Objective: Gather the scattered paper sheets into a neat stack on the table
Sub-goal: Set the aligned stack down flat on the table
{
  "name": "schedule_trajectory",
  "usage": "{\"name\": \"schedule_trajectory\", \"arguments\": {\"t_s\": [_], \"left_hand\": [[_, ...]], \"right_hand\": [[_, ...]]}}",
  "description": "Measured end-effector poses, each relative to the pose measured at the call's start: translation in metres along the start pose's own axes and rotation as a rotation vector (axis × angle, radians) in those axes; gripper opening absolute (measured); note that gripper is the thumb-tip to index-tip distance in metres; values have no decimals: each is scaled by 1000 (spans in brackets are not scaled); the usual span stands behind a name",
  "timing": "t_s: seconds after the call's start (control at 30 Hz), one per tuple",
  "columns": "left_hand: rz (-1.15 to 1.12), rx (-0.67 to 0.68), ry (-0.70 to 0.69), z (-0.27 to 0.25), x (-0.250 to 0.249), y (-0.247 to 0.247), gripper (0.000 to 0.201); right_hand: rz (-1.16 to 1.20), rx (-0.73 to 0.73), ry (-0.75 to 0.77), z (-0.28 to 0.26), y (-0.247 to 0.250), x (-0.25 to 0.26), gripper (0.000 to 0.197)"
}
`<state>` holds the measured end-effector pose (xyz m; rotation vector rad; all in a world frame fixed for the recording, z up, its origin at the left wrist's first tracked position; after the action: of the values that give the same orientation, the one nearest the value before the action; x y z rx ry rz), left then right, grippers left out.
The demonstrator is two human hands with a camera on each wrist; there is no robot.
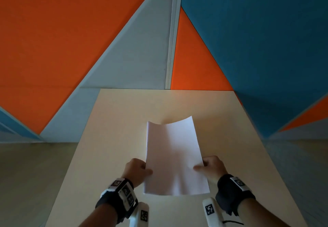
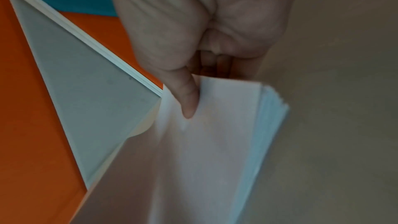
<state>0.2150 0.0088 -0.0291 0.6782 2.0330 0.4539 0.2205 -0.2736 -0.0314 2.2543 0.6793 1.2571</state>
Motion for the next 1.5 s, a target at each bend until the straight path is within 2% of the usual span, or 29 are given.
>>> {"name": "schedule_trajectory", "arguments": {"t_s": [0.23, 0.4, 0.53, 0.57, 0.67, 0.77, 1.0, 1.1, 1.17, 1.27, 1.3, 1.37, 1.5], "left_hand": [[129, -9, 82, 7, 5, -17, 9], [160, -26, 133, 8, 3, -21, 20], [247, -28, 154, 6, -1, -23, 5], [271, -23, 160, 6, -3, -24, 8], [362, -21, 200, 9, -6, -26, 31], [356, -51, 227, 8, -7, -25, 48], [382, -72, 214, 1, -7, -25, 47], [311, -100, 216, -2, -5, -20, 49], [264, -112, 212, -5, 1, -17, 48], [203, -111, 198, -13, 13, -18, 36], [193, -102, 176, -18, 16, -20, 29], [180, -89, 133, -25, 19, -26, 16], [134, -103, 117, -32, 17, -30, 29]], "right_hand": [[-127, -4, -82, 8, -16, -4, 11], [-150, -35, -115, 9, -22, -4, 12], [-219, -52, -161, 12, -25, -3, 8], [-236, -59, -176, 12, -24, -2, 12], [-308, -65, -200, 9, -22, 1, 29], [-332, -83, -203, 7, -20, 1, 47], [-329, -55, -219, -1, -18, 4, 53], [-296, -43, -221, -4, -11, 1, 58], [-288, -59, -220, -9, -5, -3, 50], [-285, -45, -218, -20, -2, -14, 16], [-291, -28, -220, -22, -4, -18, 13], [-295, -4, -222, -26, -8, -25, 21], [-273, -8, -223, -32, -12, -23, 27]]}}
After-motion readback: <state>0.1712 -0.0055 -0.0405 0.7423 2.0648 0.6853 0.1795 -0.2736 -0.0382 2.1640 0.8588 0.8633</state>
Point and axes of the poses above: each hand's wrist, its own z-axis towards the middle knuckle, its own y-axis out of the back of the hand, x = y × z, the point moved 2 cm from there along z, towards the middle knuckle, and after that the axes turned 1 degree about -z, right-handed, at the moved point
